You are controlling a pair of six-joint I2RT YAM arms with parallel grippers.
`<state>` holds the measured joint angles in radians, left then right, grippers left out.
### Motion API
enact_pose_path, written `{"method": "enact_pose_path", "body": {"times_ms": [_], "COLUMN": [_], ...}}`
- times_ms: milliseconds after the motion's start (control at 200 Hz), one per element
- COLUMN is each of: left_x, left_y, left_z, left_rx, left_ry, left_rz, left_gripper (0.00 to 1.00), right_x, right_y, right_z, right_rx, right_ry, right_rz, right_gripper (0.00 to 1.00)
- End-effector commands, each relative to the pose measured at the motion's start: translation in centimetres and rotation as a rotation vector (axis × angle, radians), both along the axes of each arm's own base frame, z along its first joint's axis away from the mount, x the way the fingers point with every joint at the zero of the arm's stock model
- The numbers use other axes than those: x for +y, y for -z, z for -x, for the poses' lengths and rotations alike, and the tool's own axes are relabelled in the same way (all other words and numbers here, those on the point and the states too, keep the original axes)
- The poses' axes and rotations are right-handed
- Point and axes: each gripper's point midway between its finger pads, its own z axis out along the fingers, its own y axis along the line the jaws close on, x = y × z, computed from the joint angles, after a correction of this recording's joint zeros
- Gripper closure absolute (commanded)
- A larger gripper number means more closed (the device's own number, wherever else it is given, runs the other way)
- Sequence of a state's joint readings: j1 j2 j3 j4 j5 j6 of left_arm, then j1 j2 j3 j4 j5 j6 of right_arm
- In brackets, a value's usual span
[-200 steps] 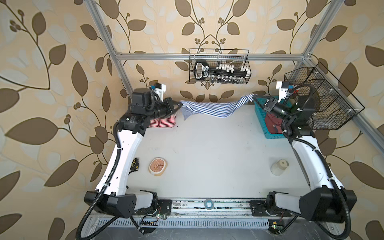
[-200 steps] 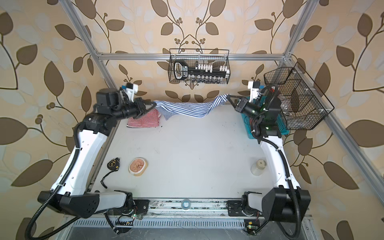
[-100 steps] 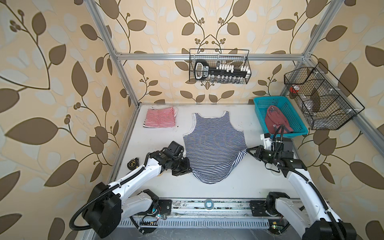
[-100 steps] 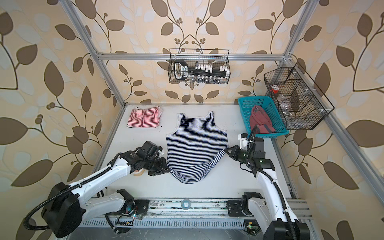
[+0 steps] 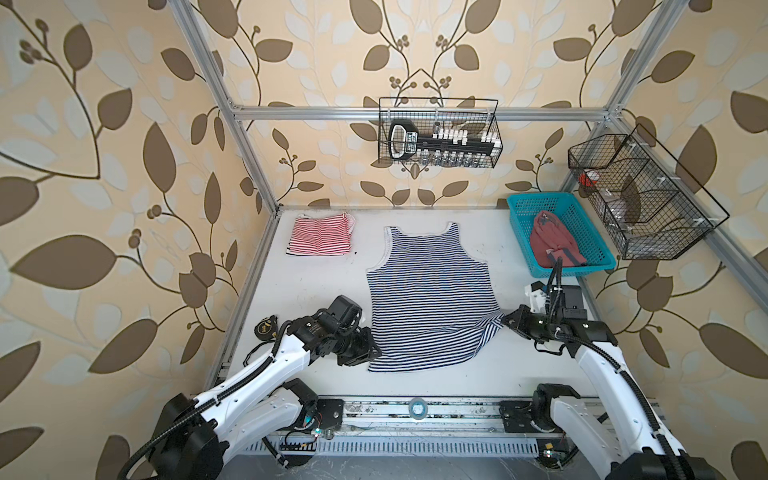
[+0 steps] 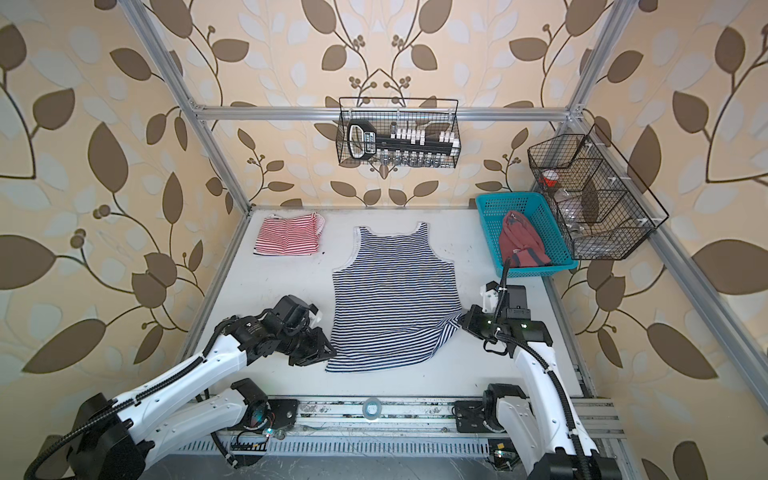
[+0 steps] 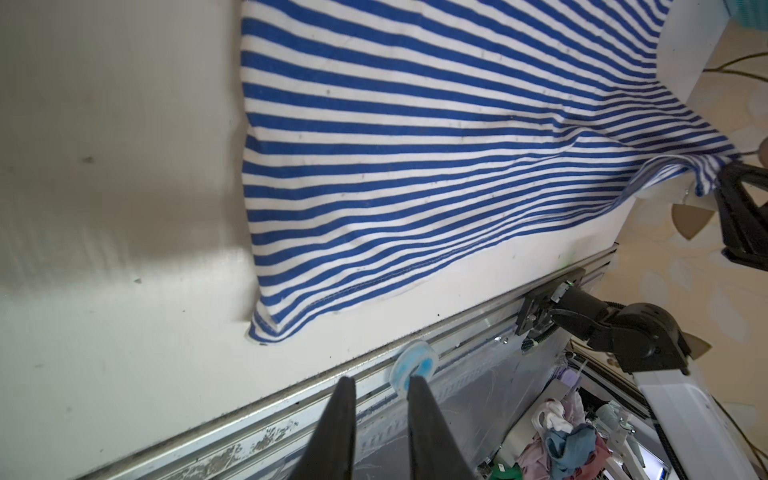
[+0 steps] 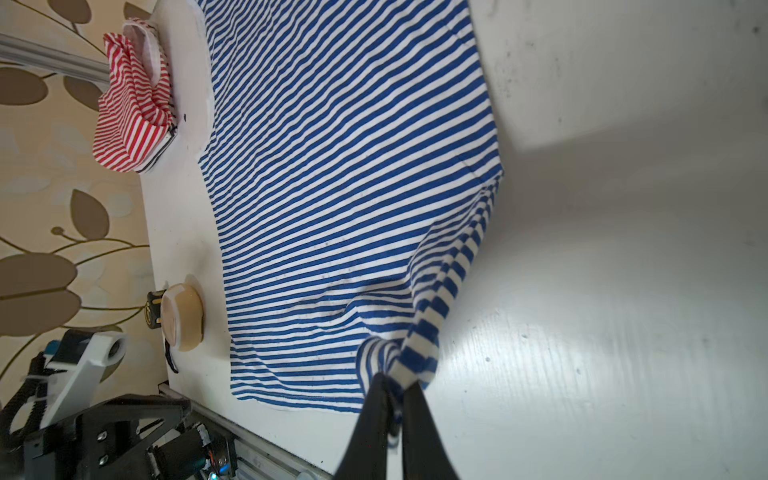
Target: Fold and stack the tank tops
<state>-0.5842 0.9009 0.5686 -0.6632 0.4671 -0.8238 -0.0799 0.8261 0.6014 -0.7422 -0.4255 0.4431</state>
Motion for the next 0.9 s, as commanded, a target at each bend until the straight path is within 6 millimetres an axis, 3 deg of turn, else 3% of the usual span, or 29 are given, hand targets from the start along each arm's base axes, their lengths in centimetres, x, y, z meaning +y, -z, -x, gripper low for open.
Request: {"method": "enact_pose_path", "body": {"times_ms": [0,130,300,425,555,650,775,895], "left_x": [0.4,-0.5,-2.4,-3.8,-5.2,-6.6,-8.0,-8.4], "left_y": [-0.4,-1.6,-4.1,-5.6,-7.6,-6.7,-4.1,-1.3], "left_z": [0.2,-1.5,-5.2,-8.6,-14.3,-19.0,-23.8,-27.5], "left_rx": [0.01,-0.025,-0.106,-0.172,-0.278,-0.271,-0.219,-0.166], "left_ry": [-0.025,-0.019,0.025,0.063,0.077,0.095,0.135,0.133], "left_rz": [-0.02,-0.021,-0.042,-0.077,-0.147,-0.191,-0.232,-0.229], "left_gripper": [0.74,0.74,0.74,0.73,0.71,0.72,0.75,0.82], "right_x": [-1.8,-2.6,-3.5,-2.1,0.4,2.3,4.0,4.8], "right_y": [-1.3,-2.4,-3.5,-3.5,-2.5,-1.0,0.7,2.1], "right_z": [0.8,1.3,2.6,2.6,0.9,-0.3,-1.9,-3.3], "right_rx": [0.017,0.019,0.046,0.025,-0.027,-0.035,-0.014,0.009], "right_ry": [0.048,0.068,0.082,0.055,0.022,-0.008,-0.047,-0.072], "right_rz": [0.126,0.188,0.303,0.241,0.125,0.069,0.067,0.073], "right_gripper": [0.92,0.91,0.88,0.81,0.68,0.68,0.84,0.82]}}
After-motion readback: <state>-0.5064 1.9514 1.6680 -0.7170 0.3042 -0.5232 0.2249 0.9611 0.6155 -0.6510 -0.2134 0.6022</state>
